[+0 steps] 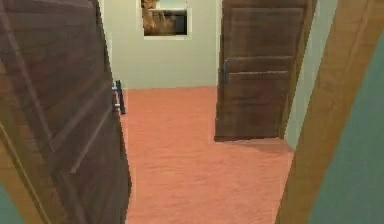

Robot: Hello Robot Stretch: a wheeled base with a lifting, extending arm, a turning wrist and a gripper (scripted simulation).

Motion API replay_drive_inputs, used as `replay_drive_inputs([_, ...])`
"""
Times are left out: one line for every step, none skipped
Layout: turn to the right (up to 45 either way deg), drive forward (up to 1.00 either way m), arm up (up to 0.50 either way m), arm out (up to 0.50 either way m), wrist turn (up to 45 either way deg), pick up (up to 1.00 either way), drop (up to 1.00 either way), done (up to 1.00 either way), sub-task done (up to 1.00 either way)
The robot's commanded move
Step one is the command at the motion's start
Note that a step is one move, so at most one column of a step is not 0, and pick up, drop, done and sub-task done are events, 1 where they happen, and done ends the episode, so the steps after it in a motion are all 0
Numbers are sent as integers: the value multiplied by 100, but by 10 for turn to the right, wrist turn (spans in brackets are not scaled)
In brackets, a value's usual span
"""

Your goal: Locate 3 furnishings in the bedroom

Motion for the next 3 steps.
replay_drive_inputs([0,100,0,0,0,0,0,0,0])
replay_drive_inputs([0,100,0,0,0,0,0,0,0])
replay_drive_inputs([-90,0,0,0,0,0,0,0,0])
